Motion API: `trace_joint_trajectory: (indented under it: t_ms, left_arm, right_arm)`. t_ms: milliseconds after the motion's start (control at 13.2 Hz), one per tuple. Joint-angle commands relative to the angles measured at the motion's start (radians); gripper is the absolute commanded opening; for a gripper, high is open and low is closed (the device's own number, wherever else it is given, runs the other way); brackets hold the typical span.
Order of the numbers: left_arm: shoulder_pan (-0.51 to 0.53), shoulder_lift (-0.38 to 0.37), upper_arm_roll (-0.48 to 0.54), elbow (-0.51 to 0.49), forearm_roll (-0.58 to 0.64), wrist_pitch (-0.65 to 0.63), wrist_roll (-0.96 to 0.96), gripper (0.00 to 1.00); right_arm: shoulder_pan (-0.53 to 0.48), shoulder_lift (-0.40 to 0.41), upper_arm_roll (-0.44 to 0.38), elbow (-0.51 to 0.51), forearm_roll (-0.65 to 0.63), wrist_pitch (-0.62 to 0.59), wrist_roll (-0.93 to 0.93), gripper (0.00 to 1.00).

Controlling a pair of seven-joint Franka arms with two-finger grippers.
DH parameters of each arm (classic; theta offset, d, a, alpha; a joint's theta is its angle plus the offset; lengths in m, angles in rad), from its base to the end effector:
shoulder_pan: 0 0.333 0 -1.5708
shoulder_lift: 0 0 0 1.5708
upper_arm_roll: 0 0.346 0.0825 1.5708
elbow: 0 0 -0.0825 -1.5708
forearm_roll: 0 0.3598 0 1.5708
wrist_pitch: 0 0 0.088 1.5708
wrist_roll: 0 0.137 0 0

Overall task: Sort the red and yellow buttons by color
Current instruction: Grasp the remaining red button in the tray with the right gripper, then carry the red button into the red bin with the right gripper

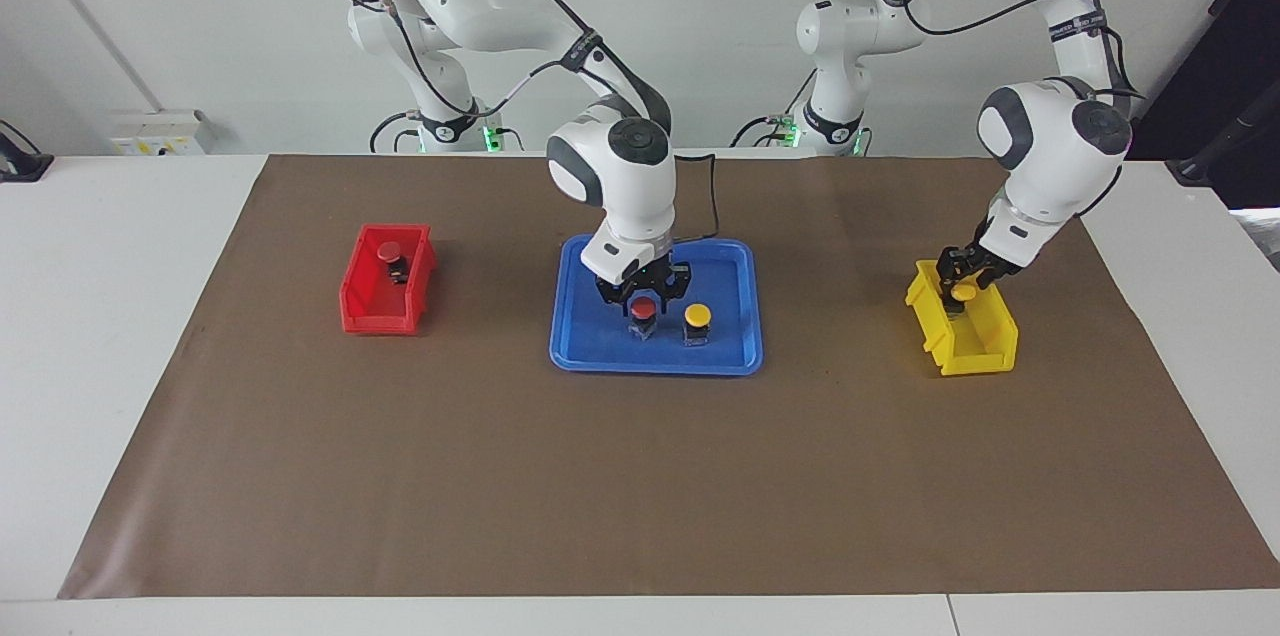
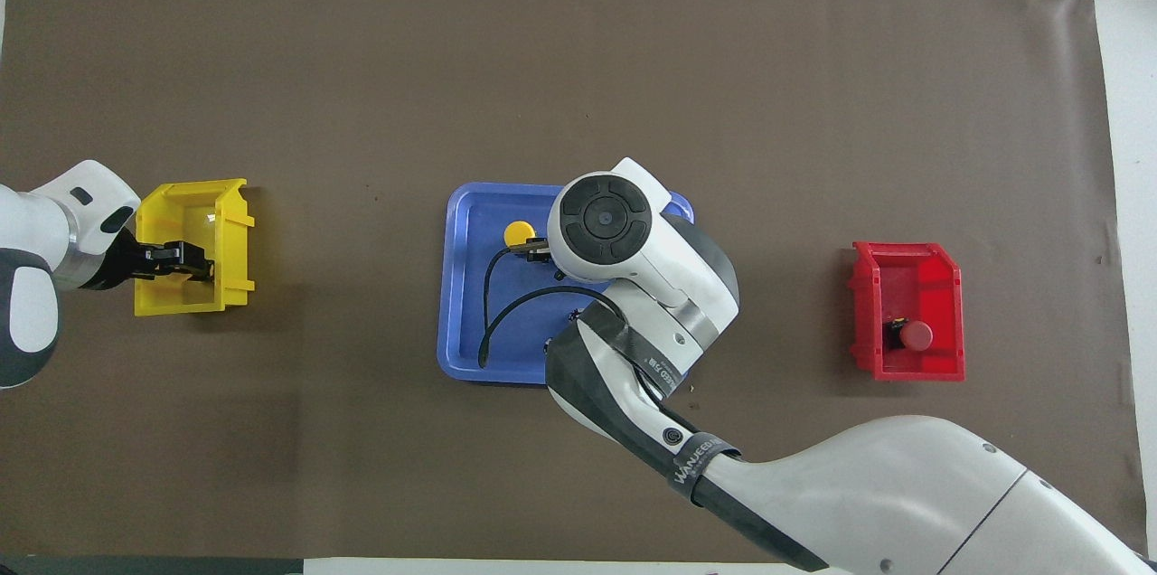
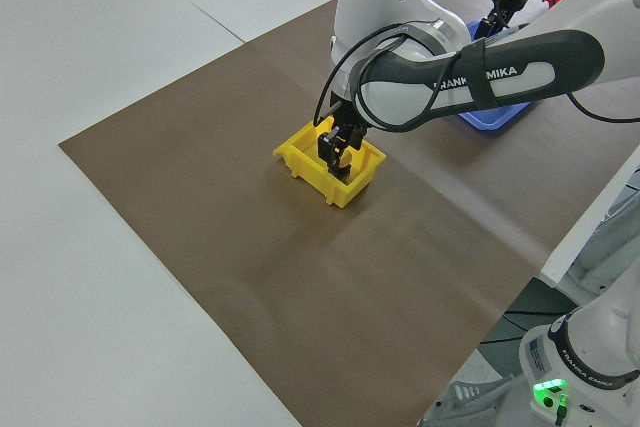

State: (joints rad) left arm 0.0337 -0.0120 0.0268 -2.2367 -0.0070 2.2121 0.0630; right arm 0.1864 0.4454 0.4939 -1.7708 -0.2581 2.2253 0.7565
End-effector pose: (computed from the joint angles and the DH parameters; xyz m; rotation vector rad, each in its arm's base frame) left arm 0.4995 0.0299 0.3885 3.1349 0.0027 -0.0191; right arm 0.5333 0.3731 0.3520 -3.0972 -0.0413 -0.0886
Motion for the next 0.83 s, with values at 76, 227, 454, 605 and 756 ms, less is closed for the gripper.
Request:
trace_joint_trajectory:
  t_ms: [76, 227, 454, 605, 756]
  left_arm:
    - [-0.003, -0.016, -0.004, 0.115, 0.019, -0.125, 0.009, 0.76]
    - [-0.003, -0.020, -0.005, 0.234, 0.019, -0.269, 0.036, 0.78]
    - [-0.015, -0.031, -0.022, 0.385, 0.019, -0.475, 0.060, 1.00]
    - [-0.026, -0.023, -0.025, 0.497, 0.021, -0.609, 0.070, 1.00]
    - [-0.026, -0.031, -0.034, 0.555, 0.022, -0.661, 0.121, 1.00]
  right_arm:
    - [-0.018, -0.019, 0.005, -0.025, -0.021, 0.039, 0.015, 0.39]
    - [-0.019, -0.019, 0.005, -0.021, -0.021, 0.034, 0.015, 0.18]
    - [-0.072, -0.068, 0.005, 0.030, -0.021, -0.053, -0.008, 0.14]
    - [-0.151, -0.208, 0.008, -0.028, -0.006, -0.151, -0.129, 0.14]
    - [-0.227, -0.356, 0.009, -0.169, 0.023, -0.141, -0.196, 0.14]
